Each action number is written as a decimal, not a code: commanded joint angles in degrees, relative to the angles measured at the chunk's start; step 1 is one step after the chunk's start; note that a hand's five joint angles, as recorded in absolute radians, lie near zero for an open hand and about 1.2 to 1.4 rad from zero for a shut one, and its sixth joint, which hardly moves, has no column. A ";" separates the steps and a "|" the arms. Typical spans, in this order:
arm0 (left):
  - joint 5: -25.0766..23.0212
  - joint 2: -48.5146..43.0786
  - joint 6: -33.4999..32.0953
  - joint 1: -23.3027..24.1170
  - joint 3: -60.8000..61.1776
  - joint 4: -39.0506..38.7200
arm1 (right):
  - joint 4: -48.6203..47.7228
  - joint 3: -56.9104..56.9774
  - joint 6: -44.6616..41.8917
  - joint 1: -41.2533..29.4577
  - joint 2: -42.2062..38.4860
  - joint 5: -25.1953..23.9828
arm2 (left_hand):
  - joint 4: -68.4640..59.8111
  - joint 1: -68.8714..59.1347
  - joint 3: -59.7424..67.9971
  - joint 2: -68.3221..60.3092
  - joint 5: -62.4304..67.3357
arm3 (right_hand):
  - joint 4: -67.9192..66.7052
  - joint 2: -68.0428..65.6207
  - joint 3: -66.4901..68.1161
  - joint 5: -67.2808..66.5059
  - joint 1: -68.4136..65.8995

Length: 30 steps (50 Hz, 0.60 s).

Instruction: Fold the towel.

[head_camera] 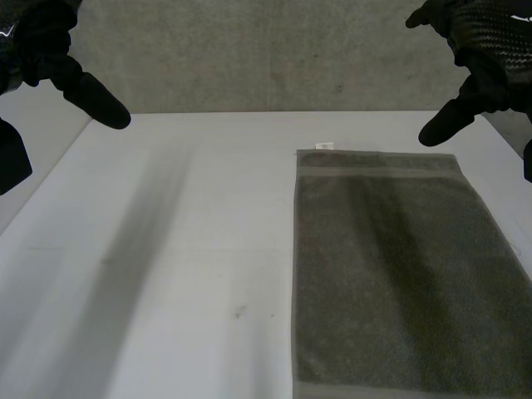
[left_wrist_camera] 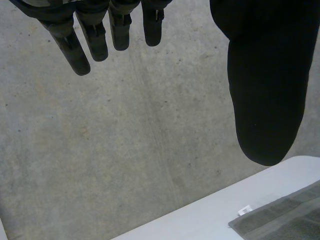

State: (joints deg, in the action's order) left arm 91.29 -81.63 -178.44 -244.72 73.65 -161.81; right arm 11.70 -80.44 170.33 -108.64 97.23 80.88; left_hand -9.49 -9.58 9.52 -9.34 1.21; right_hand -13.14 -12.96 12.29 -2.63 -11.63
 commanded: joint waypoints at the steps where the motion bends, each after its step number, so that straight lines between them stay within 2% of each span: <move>1: -0.32 0.24 0.02 0.21 0.44 -0.09 | 0.17 -0.24 -0.09 -1.92 -1.50 -1.50 | -0.51 -0.42 0.48 -0.66 -1.21 | 3.14 2.96 -2.29 2.63 1.63; 7: -0.32 -0.46 -0.15 0.30 2.55 -2.46 | 1.49 -0.42 -2.37 -4.56 -5.20 -5.12 | -0.51 -0.42 0.48 -0.66 -1.21 | 3.14 2.96 -2.29 2.63 1.63; 12: -0.41 -3.70 -0.15 0.30 4.66 -7.55 | 6.83 -0.95 -10.61 -7.11 -11.16 -5.82 | -0.56 -0.47 0.53 -0.70 -1.16 | 3.14 2.96 -2.29 2.63 1.63; 19: -0.32 -9.50 -0.15 0.30 4.49 -8.96 | 10.10 -1.73 -18.53 -9.56 -19.07 -6.61 | -0.56 -0.47 0.53 -0.70 -1.16 | 3.14 2.96 -2.29 2.63 1.63; 26: -0.24 -14.70 -0.15 0.03 4.31 -10.99 | 7.20 -7.28 -25.14 -11.77 -24.89 -8.63 | -0.56 -0.47 0.53 -0.70 -1.16 | 3.14 2.96 -2.29 2.63 1.63; 30: -0.15 -17.07 -0.06 -0.49 5.36 -13.00 | 1.07 -13.32 -29.43 -11.60 -27.00 -14.24 | -0.56 -0.47 0.53 -0.70 -1.16 | 3.14 2.96 -2.29 2.63 1.63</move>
State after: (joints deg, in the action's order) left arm 91.04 -95.26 -178.58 -244.65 78.08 -172.44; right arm 19.53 -86.67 146.37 -120.04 73.34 72.35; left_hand -9.49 -9.58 9.52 -9.34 1.21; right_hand -13.14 -12.96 12.29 -2.63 -11.63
